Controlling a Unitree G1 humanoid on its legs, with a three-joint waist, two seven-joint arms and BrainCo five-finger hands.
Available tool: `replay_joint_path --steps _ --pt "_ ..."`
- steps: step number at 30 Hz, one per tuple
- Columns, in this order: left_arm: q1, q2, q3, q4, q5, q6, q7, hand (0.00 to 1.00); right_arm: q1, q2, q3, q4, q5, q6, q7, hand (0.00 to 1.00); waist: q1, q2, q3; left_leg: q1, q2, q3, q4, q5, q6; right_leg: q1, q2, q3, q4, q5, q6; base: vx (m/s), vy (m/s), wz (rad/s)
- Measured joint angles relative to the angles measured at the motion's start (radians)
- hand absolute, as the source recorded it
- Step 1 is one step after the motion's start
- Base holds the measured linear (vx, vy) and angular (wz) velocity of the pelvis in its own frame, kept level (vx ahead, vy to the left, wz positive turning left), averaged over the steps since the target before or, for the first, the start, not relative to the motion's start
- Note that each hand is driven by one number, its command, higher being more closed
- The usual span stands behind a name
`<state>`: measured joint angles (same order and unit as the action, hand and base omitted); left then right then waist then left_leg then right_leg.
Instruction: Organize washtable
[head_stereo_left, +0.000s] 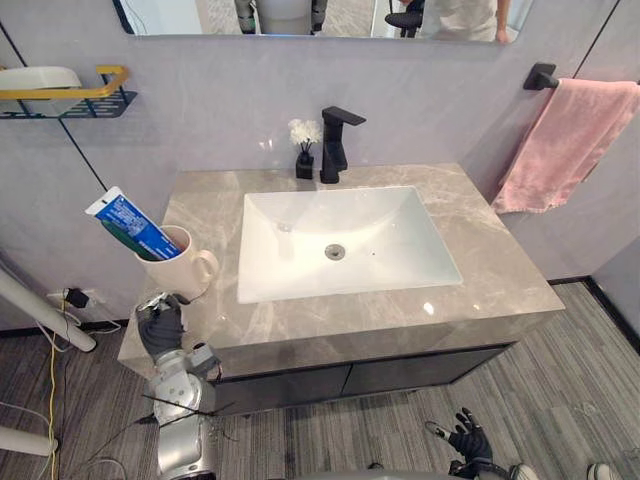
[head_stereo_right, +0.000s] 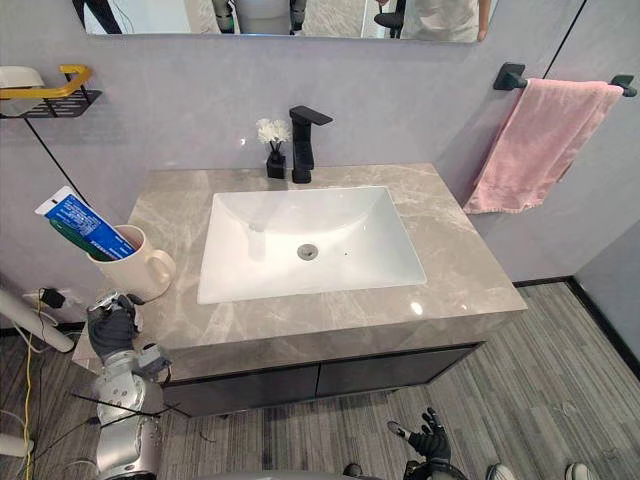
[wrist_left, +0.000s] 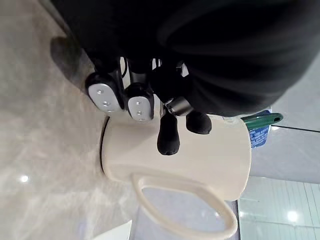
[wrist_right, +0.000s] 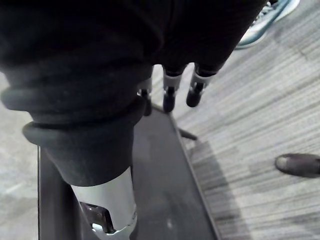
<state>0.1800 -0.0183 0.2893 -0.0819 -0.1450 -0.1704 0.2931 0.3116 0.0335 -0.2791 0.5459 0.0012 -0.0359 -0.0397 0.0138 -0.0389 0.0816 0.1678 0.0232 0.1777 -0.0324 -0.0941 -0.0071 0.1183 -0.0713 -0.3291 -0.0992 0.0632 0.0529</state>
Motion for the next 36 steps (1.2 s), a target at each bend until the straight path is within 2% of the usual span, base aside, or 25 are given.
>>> replay_joint_path --steps 8,25,28,36 --pt "0.000 -0.023 0.019 -0.009 0.001 0.000 -0.001 1.00 0.001 -0.001 0.000 -0.021 -0.004 0.001 0.003 0.00 0.001 0.016 0.009 0.000 0.000 -0.001 0.000 0.000 0.000 0.001 0.000 -0.001 0.000 0.000 0.000 0.00 0.000 0.00" --pt "-0.038 -0.003 0.017 -0.008 0.001 0.001 -0.001 1.00 0.005 -0.011 -0.010 -0.021 -0.008 0.002 0.014 0.00 -0.002 0.024 0.015 0.001 -0.001 0.001 -0.001 0.000 0.000 -0.001 0.000 0.002 0.000 0.000 0.000 0.00 0.000 0.00" --pt "-0.052 0.040 -0.006 -0.003 0.001 0.001 -0.002 1.00 0.003 -0.020 -0.008 -0.021 -0.009 0.002 0.021 0.00 -0.006 0.028 0.018 0.003 -0.001 0.003 -0.002 0.000 0.000 -0.001 0.000 0.004 0.000 0.000 0.000 0.00 0.000 0.00" --pt "-0.084 0.075 -0.015 0.017 0.001 0.007 -0.002 1.00 -0.002 -0.023 -0.001 -0.021 -0.010 0.002 0.021 0.00 -0.015 0.021 0.033 0.004 0.000 0.004 -0.003 0.000 -0.001 -0.002 0.001 0.004 -0.004 0.000 0.000 0.00 0.000 0.00"
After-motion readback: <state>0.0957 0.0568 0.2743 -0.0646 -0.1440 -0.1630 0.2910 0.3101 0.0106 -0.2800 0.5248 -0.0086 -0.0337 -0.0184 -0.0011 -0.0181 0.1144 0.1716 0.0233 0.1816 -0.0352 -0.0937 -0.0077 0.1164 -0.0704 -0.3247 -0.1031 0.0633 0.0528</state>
